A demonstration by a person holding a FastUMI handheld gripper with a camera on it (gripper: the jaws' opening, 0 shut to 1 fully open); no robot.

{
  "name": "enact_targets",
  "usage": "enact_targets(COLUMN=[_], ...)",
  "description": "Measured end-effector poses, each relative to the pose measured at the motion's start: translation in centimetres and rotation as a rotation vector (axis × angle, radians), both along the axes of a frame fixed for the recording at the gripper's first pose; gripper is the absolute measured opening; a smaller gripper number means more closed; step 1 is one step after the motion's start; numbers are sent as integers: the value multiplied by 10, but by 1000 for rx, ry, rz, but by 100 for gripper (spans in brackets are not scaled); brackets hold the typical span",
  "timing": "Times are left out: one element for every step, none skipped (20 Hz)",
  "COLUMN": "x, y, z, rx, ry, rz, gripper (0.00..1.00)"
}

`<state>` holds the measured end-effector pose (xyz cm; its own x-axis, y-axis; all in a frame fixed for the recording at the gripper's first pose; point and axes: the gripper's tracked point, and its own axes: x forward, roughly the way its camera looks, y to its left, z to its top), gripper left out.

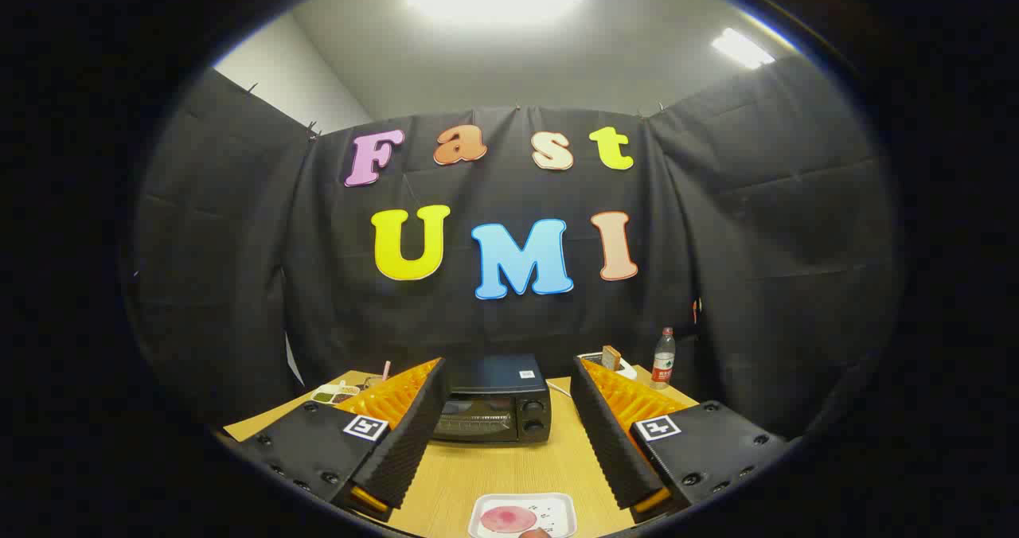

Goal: Open the toaster oven, put the food inside, and close the toaster oven door.

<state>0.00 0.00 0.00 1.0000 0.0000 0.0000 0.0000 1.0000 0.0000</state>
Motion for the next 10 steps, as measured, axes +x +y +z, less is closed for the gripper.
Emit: enact_targets(x=[-1, -1, -2, -3, -4, -6, -8, -10, -10, -11], y=[1, 1, 1, 1, 0, -1, -1, -2, -2, -3], z=[0, 1, 1, 2, 3, 4, 5, 6, 6, 6], rx=[0, -1, -4, -6, -9, -10, -14, -17, -20, -21], ry=[-2, -4, -5, -6, -9, -13, -17, -21, -22, -22], rz=[1, 1, 3, 2, 1, -1, -2, -3, -2, -2], gripper=[97, 97, 97, 97, 96, 97, 97, 97, 97, 97])
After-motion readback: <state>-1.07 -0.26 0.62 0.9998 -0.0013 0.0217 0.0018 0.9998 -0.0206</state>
